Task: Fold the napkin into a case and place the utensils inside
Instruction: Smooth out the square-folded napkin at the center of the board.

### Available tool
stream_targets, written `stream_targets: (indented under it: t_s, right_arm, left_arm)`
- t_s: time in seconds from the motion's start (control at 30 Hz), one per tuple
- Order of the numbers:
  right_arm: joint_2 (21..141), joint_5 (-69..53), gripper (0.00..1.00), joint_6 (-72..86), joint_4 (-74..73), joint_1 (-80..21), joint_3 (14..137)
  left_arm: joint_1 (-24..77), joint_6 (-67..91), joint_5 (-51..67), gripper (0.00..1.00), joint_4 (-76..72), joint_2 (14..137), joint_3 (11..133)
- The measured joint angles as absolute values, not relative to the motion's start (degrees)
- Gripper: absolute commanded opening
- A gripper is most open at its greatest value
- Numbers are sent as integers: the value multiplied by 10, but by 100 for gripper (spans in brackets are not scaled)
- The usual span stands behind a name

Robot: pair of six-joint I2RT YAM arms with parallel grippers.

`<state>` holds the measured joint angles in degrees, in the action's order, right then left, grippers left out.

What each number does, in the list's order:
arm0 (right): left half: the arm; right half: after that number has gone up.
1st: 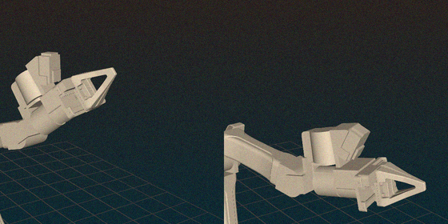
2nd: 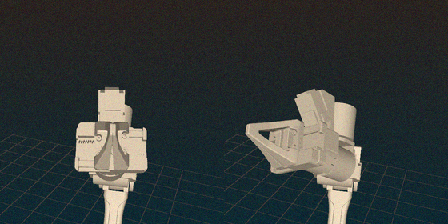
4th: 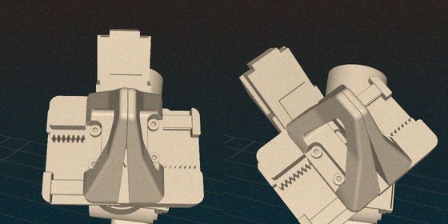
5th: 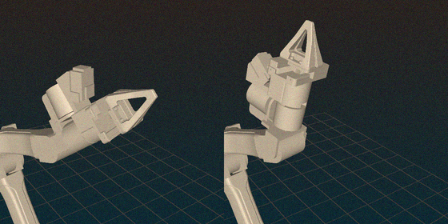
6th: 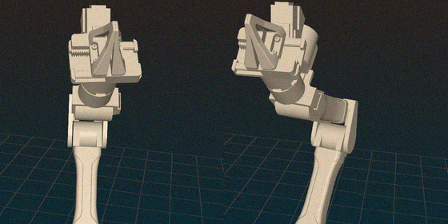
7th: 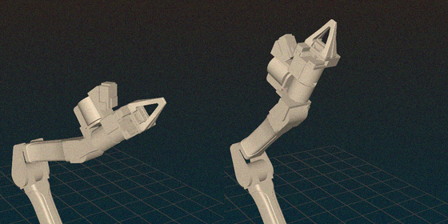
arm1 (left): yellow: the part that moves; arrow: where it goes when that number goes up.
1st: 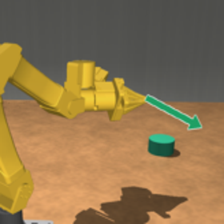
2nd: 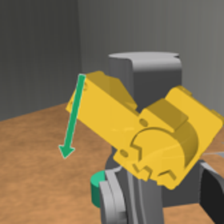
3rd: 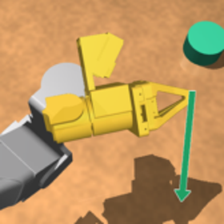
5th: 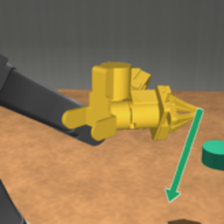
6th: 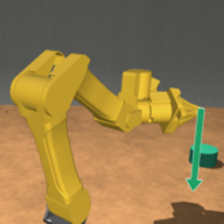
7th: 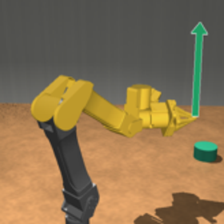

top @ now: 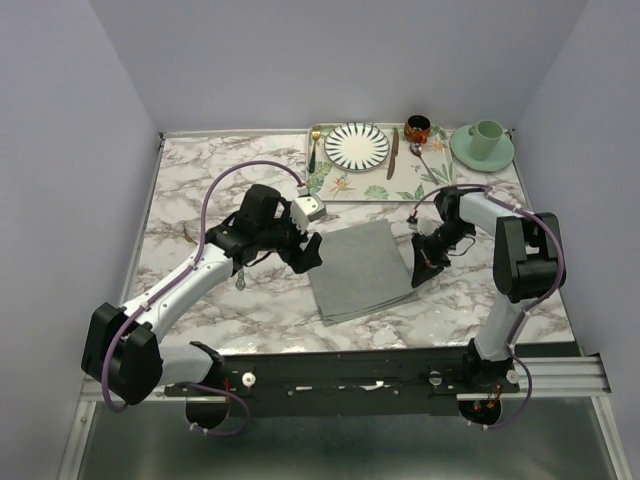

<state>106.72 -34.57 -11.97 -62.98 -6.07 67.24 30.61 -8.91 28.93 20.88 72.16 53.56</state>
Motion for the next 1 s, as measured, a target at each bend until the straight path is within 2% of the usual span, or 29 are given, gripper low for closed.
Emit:
stream_targets:
  t_s: [0.47,0.5,0.53,0.6,0.63,0.73,0.8,0.9,1.0]
  right_arm:
    - [1132,-318,2,-129,-622,-61,646]
    - [1133,-318,6,-129,-622,-61,646]
    - [1133,-318,21,-129,-622,-61,646]
    - [1133,-318,37,-133,-624,-61,651]
    - [1133,-318,50,-137,-627,-61,654]
    - [1131,-324,70,-162,-645,-61,672]
    - [1112,-329,75,-183,-660,-60,683]
    - [1068,-342,80,-210,-686,-60,714]
    - [1020,-359,95,-232,-710,-59,816]
  left_arm:
    - [306,-96,286,80,214,757,536]
    - [306,-95,285,80,215,763,536]
    - [306,-91,285,80,215,769,536]
    - [304,-85,285,82,216,780,536]
    - [301,-79,286,84,216,786,536]
    - [287,-62,295,92,227,801,546]
    - [274,-53,303,99,228,806,557]
    - [260,-43,307,99,229,805,591]
    - [259,-46,303,99,234,804,659]
